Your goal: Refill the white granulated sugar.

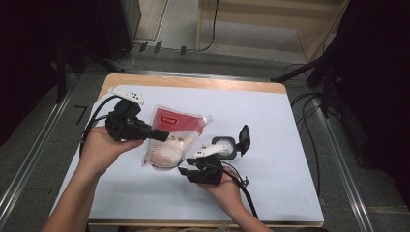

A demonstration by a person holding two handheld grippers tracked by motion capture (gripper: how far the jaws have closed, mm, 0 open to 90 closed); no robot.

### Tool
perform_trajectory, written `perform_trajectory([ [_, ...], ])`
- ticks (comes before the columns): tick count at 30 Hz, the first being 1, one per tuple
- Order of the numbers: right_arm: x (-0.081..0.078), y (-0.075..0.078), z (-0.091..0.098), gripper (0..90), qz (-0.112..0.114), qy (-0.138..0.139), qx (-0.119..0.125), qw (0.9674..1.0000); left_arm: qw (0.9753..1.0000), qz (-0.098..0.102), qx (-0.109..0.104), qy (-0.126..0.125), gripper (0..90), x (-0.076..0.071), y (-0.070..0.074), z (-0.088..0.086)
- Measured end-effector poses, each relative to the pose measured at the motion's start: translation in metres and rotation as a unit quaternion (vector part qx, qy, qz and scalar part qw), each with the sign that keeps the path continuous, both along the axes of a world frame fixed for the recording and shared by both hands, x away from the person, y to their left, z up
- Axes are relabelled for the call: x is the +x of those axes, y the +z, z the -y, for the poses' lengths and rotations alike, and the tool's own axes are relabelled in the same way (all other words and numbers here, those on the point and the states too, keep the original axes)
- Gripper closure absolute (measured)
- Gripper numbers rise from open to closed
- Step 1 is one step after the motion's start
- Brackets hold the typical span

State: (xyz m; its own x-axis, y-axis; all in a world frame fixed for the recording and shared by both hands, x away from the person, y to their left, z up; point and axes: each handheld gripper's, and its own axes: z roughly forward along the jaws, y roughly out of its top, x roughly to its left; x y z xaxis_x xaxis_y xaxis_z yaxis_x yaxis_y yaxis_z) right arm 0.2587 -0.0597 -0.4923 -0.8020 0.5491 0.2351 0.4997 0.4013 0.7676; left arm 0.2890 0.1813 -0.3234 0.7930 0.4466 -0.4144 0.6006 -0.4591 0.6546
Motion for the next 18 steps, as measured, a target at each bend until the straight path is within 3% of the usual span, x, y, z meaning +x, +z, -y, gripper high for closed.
perform_trajectory([
  [12,0.0001,-0.0030,0.0041,53.6,0.012,-0.026,0.027,0.9992,0.9994,-0.024,-0.022,-0.010,89.9,-0.0050,0.0015,0.0094],
  [18,-0.0045,-0.0021,0.0011,57.1,0.023,-0.009,0.024,0.9994,0.9992,-0.031,-0.026,-0.006,89.7,-0.0021,-0.0017,0.0078],
])
